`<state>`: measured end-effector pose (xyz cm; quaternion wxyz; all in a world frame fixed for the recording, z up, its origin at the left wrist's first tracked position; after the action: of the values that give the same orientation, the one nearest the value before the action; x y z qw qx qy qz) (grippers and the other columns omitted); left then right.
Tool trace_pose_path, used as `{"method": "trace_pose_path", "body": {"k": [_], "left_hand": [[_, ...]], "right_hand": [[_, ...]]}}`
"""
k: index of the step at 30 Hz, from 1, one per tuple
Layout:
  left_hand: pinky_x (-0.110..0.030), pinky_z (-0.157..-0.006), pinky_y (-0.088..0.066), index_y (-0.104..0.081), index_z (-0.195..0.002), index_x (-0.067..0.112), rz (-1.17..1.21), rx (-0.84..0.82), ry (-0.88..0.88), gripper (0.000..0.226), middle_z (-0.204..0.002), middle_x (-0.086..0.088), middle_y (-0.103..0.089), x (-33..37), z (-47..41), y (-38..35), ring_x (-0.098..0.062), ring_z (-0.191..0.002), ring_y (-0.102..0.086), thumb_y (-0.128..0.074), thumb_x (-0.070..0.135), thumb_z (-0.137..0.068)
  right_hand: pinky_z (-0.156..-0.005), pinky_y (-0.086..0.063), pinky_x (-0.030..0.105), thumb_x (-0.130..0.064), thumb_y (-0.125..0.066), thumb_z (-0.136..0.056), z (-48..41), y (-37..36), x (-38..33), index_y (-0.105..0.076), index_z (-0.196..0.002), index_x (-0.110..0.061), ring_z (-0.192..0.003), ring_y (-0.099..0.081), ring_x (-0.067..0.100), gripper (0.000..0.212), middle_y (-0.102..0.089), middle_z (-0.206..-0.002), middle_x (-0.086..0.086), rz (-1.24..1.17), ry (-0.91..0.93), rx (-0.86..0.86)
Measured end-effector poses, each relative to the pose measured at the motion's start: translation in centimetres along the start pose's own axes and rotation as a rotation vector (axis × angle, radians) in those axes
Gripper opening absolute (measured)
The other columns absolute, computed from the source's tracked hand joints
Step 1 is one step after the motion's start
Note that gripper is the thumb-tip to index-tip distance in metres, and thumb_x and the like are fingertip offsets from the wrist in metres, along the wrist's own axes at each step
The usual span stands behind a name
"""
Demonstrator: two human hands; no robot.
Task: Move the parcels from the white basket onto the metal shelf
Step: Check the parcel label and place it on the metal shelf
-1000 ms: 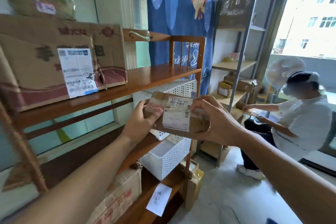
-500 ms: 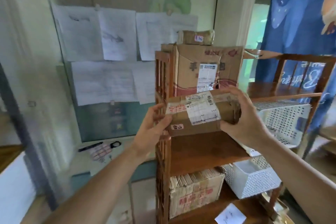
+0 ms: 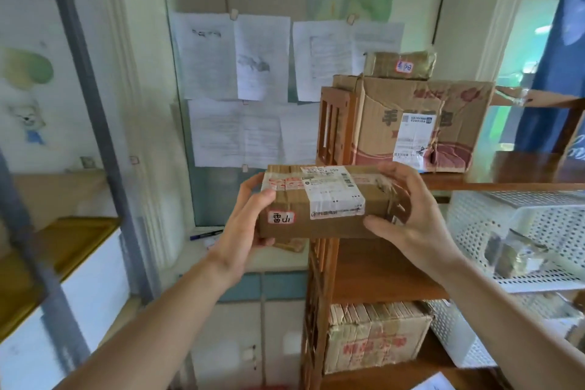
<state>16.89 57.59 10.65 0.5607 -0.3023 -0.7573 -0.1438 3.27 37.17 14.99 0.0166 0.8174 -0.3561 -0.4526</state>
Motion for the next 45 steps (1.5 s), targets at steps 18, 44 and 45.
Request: {"method": "trace_pose_path", "body": {"k": [18, 44, 45], "left_hand": [[-0.035, -0.088, -0.055, -0.039, -0.136, 0.041, -0.164, 0.156, -0.289, 0.057, -0.125, -0.005, -0.065, 12.7, 11.7, 26.7, -0.021, -0.116, -0.063, -0.048, 0.016, -0.086], [-0.034, -0.083, -0.052, -0.062, -0.124, 0.042, -0.349, 0.39, -0.07, 0.057, -0.116, 0.003, -0.074, 17.3, 23.5, 48.9, -0.011, -0.104, -0.069, -0.025, 0.07, -0.092], [-0.035, -0.09, -0.053, -0.062, -0.123, 0.041, -0.357, 0.433, -0.074, 0.059, -0.116, 0.005, -0.074, 17.1, 23.8, 50.2, -0.01, -0.109, -0.068, -0.028, 0.074, -0.088]], "right_hand": [[-0.095, -0.058, 0.031, 0.014, -0.07, -0.083, -1.5, -25.4, -14.0, -0.049, -0.135, -0.01, -0.131, -0.058, 0.017, 0.061, -0.064, -0.134, 0.0, -0.374, 0.169, -0.112], [-0.072, -0.061, 0.035, -0.07, -0.078, -0.066, 1.4, -47.6, -22.2, -0.064, -0.127, -0.032, -0.1, -0.07, 0.024, 0.073, -0.071, -0.118, 0.001, -0.462, 0.044, -0.287], [-0.07, -0.06, 0.032, -0.069, -0.077, -0.067, 1.6, -48.9, -22.2, -0.061, -0.127, -0.035, -0.099, -0.07, 0.021, 0.071, -0.07, -0.118, -0.002, -0.443, 0.037, -0.294]]}}
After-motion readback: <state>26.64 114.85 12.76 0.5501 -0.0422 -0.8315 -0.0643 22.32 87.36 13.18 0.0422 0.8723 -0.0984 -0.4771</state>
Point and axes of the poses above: each hand's wrist, its own z-axis away from the middle knuckle, its own y-axis out of the back of the hand, x = y × z, the point moved 8 cm from there along -z, towards the middle knuckle
